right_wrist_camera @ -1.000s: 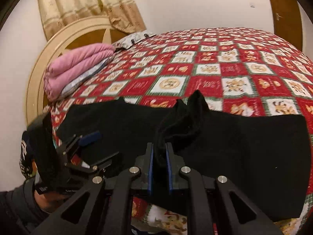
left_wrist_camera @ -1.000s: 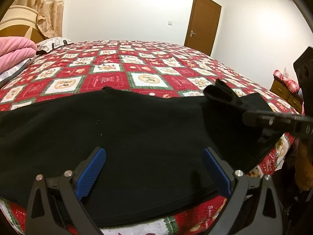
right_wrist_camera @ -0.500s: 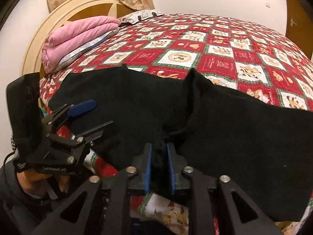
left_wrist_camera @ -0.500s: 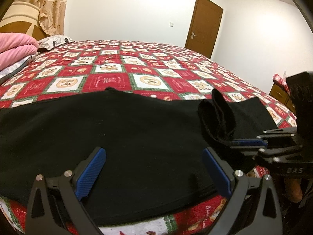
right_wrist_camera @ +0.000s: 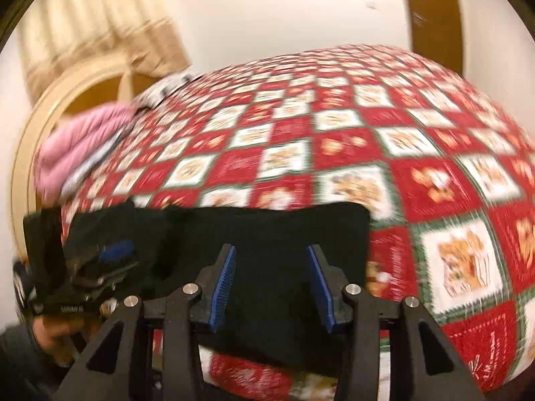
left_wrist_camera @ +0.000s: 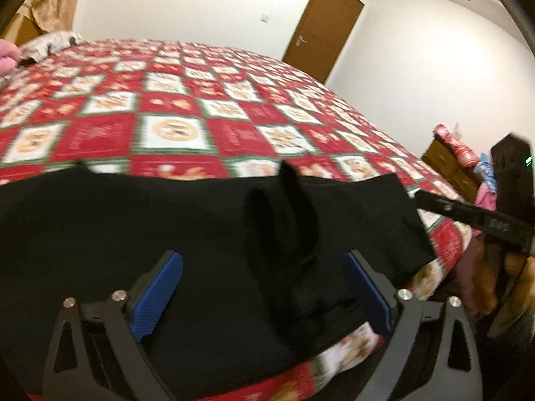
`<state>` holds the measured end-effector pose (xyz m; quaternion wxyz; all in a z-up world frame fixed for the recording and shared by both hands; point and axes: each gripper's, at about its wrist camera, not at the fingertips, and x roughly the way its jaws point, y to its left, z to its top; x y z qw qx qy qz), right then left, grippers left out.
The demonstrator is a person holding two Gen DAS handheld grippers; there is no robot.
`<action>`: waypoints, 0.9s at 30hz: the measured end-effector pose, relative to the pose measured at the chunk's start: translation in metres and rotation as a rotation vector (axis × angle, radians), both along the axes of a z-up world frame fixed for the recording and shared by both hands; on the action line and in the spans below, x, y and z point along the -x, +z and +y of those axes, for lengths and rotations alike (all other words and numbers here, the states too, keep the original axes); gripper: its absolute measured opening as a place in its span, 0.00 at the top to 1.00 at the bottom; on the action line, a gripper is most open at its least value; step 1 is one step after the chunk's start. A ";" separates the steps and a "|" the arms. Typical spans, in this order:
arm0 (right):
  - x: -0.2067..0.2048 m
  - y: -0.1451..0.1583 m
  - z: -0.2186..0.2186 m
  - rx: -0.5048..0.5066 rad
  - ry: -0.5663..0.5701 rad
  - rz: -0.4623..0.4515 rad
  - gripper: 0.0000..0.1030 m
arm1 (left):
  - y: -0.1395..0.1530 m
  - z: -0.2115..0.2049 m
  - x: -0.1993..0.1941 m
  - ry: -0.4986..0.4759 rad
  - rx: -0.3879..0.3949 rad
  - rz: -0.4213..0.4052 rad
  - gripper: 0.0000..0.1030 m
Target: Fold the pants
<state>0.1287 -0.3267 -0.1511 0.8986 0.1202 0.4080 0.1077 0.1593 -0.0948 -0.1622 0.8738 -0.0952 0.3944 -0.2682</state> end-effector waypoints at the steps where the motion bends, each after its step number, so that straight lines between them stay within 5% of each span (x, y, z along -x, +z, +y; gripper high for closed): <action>1: -0.002 -0.003 -0.003 0.005 -0.017 0.007 0.56 | -0.001 -0.006 -0.004 -0.013 0.012 0.019 0.09; 6: -0.002 -0.003 -0.004 -0.013 -0.024 -0.009 0.55 | -0.005 -0.018 -0.018 0.025 0.047 0.064 0.19; 10: -0.004 -0.009 0.000 -0.018 -0.018 -0.004 0.55 | -0.008 -0.023 -0.018 0.000 0.036 0.087 0.81; 17: 0.002 -0.006 0.007 -0.035 0.024 -0.031 0.55 | 0.001 0.006 -0.011 0.036 0.088 0.068 0.86; 22: -0.009 -0.034 0.016 0.033 0.034 0.076 0.55 | -0.007 0.010 -0.013 0.050 0.070 0.082 0.86; 27: -0.010 -0.039 0.012 0.024 0.047 0.068 0.55 | -0.015 0.007 -0.014 0.056 0.051 0.088 0.83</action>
